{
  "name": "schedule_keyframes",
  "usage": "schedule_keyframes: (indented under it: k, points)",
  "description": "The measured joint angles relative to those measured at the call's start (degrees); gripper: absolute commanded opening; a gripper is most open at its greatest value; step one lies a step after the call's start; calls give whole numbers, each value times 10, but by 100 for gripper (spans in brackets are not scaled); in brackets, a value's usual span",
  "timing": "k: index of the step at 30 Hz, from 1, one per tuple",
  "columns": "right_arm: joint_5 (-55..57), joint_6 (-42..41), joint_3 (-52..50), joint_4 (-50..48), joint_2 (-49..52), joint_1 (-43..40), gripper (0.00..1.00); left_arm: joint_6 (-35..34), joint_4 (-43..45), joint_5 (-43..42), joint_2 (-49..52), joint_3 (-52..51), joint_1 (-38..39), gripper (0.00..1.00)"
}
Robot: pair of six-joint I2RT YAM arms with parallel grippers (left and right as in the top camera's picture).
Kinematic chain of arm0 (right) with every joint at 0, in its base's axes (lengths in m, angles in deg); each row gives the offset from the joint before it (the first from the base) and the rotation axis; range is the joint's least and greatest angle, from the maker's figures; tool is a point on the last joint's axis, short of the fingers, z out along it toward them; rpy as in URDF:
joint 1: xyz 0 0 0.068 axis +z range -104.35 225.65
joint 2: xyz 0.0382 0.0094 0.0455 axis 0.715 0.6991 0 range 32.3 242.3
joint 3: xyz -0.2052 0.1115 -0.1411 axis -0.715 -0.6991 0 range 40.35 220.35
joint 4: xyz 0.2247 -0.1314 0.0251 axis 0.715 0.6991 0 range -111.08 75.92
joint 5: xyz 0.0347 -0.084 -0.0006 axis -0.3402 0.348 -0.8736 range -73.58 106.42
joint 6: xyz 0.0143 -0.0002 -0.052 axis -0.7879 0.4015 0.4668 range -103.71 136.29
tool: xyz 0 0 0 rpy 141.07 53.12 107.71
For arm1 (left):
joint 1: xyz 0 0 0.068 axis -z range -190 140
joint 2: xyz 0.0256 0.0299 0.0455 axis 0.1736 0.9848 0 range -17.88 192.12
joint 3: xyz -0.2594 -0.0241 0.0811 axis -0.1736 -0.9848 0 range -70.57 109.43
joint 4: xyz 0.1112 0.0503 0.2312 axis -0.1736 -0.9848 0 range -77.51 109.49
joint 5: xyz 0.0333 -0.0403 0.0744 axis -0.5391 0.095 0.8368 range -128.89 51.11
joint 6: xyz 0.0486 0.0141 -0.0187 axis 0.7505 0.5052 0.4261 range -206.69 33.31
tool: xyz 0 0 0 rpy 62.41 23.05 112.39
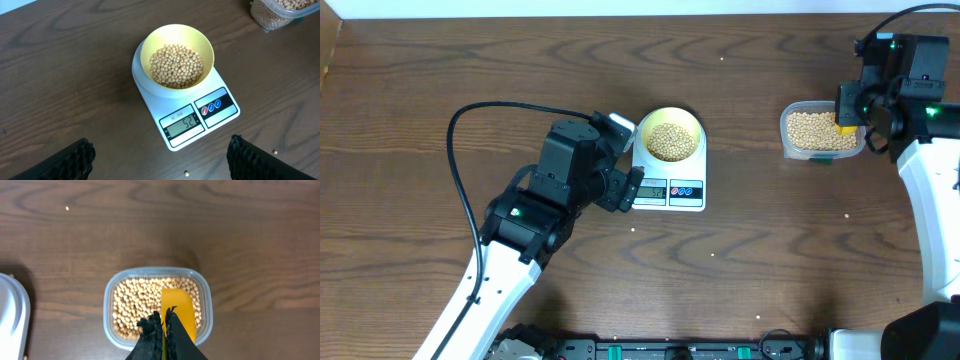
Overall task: Scoop item into bowl and weigh 50g on scale
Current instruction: 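Move the scoop with the right gripper back into the soybean tub, then carry the scoop with the right gripper over the yellow bowl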
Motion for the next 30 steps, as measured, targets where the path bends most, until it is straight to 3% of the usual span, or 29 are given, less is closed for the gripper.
schedule_keyframes:
  k: [14, 30]
  points:
    - [-258, 26, 0, -155, 4, 46, 1, 0, 0, 0, 0, 0, 0, 86]
    - [-289, 63, 0, -239, 116, 170, 1, 0, 0, 0, 0, 0, 0, 87]
